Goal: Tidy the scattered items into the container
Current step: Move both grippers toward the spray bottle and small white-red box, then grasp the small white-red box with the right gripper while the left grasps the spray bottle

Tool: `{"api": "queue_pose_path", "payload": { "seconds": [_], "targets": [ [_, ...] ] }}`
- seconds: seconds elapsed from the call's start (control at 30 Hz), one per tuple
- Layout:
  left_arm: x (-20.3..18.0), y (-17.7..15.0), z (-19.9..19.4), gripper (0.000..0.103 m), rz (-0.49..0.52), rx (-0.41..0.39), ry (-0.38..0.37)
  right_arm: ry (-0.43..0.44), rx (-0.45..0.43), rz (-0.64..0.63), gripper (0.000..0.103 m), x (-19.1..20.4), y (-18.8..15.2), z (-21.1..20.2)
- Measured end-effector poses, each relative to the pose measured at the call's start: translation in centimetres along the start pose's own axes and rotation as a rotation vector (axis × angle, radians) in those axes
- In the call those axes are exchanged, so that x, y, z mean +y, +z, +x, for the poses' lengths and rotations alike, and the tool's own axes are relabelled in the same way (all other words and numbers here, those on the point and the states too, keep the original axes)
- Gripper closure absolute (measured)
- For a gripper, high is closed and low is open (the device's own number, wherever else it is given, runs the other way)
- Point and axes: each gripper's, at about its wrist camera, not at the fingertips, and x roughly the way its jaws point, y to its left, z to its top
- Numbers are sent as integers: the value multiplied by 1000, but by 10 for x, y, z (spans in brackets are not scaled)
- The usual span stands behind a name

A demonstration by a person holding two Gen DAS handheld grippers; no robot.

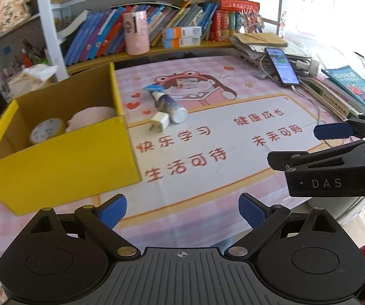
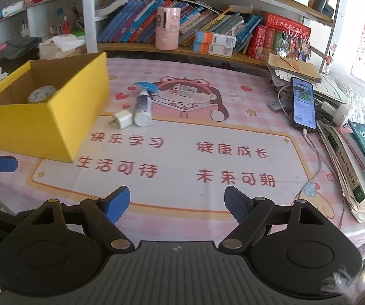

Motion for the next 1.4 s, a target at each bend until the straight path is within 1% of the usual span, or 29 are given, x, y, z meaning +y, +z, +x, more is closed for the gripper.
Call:
{"api": "queue_pose_path", "payload": {
  "seconds": [0.3,0.4,0.57,0.7,0.83,0.97,1.07,1.13,1.2,1.27,1.3,1.4],
  "targets": [
    [-27,33,37,6,16,-9,-41,-6,25,-16,22,-39,24,34],
    [-33,46,50,6,2,-20,-38,-4,23,-16,23,-53,35,46],
    [-36,69,74,6,-60,-14,2,15,17,-28,24,-77,56,67],
    [-38,89,91,8,-99,-20,41,49,13,-39,25,-95,77,87],
    [-38,109,110,9,-133,-19,97,104,8,-56,25,-107,98,109],
    [-37,123,128,10,-146,-26,172,178,6,-90,29,-115,121,138],
    [-38,132,143,15,-130,-19,228,247,33,-91,39,-117,137,165],
    [-35,138,153,23,-144,-12,259,280,36,-125,44,-114,147,181],
    [-30,143,162,40,-170,4,266,302,26,-164,46,-110,156,195],
    [-24,147,171,48,-187,21,267,325,19,-203,47,-105,165,212],
    [-21,149,176,49,-192,26,274,335,15,-220,47,-104,170,220],
    [-12,156,187,50,-217,36,308,373,4,-283,47,-98,182,244]
  ]
}}
